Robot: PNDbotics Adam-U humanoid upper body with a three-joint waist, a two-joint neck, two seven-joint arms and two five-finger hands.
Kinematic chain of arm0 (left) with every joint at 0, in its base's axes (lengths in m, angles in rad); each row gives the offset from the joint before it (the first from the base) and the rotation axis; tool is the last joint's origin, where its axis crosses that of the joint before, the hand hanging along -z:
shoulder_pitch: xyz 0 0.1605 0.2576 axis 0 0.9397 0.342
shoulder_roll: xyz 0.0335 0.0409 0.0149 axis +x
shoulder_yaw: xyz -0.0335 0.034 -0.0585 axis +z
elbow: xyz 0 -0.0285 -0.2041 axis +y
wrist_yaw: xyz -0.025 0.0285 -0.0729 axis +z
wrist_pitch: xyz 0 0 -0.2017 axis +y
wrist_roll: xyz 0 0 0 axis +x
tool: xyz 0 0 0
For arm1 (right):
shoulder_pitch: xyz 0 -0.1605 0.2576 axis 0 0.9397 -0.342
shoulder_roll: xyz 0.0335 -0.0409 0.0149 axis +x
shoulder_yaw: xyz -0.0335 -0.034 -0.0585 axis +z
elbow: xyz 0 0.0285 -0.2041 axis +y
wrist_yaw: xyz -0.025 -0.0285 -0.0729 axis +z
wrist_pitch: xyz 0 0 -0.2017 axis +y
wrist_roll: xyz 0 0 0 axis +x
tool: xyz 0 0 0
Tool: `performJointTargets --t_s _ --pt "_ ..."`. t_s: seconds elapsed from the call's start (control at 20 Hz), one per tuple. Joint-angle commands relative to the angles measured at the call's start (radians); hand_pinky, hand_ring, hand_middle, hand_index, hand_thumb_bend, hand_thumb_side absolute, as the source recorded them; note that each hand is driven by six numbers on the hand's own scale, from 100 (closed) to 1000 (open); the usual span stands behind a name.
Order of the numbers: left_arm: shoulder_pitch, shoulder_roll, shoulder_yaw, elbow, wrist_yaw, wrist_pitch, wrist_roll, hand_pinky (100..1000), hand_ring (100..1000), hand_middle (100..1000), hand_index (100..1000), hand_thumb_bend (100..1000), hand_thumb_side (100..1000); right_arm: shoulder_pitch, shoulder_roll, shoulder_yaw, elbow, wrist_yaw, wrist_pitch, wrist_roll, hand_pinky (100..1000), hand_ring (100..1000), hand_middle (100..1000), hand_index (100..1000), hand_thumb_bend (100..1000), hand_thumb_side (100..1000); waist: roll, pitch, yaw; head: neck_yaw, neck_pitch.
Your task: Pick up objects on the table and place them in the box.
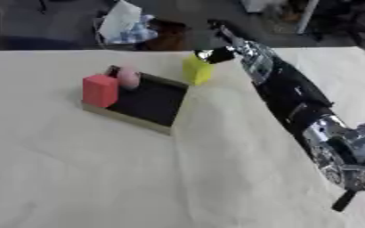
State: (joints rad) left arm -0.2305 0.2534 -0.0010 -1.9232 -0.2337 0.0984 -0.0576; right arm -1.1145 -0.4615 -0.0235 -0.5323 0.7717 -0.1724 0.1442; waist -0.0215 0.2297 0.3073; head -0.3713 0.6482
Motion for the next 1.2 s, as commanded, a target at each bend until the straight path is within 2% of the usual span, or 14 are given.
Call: performJointTargets --t_s 0.05,0.3,0.55,0.7,0.95,1.2 --pt "-0.009 0.009 0.007 -0.014 0.003 -0.002 -0.001 727 695 680 836 670 578 -0.022 0.002 0.002 -0.007 0.031 0.005 0.034 854 881 911 1000 339 378 0.003 -0.010 0.000 -0.005 -0.014" --pt "-0.007 0.008 0.007 -0.014 0.003 -0.001 0.000 727 695 680 836 669 579 -0.019 0.017 -0.002 0.020 0.082 0.021 0.040 866 896 919 1000 345 375 0.004 -0.010 0.000 -0.010 -0.015" --pt "-0.006 0.008 0.008 -0.013 0.002 -0.002 -0.002 727 696 681 836 668 580 -0.016 0.013 -0.010 0.034 0.150 0.056 -0.019 887 924 924 1000 357 364 0.003 -0.010 -0.001 -0.011 -0.017" --pt "-0.006 0.007 0.008 -0.013 0.002 -0.002 -0.002 727 697 681 836 666 580 -0.013 0.014 -0.017 0.048 0.165 0.071 -0.040 864 898 919 1000 342 364 0.003 -0.010 -0.003 -0.012 -0.017" --pt "-0.006 0.007 0.008 -0.013 0.002 -0.003 -0.003 727 698 681 836 665 581 -0.005 0.023 -0.015 0.066 0.161 0.081 -0.039 831 854 841 993 309 367 0.004 -0.010 -0.005 -0.016 -0.017" --pt "-0.006 0.006 0.008 -0.013 0.003 -0.002 -0.003 728 699 681 837 660 583 -0.001 0.034 -0.012 0.072 0.164 0.086 -0.037 813 816 707 875 249 339 0.005 -0.010 -0.006 -0.020 -0.017"
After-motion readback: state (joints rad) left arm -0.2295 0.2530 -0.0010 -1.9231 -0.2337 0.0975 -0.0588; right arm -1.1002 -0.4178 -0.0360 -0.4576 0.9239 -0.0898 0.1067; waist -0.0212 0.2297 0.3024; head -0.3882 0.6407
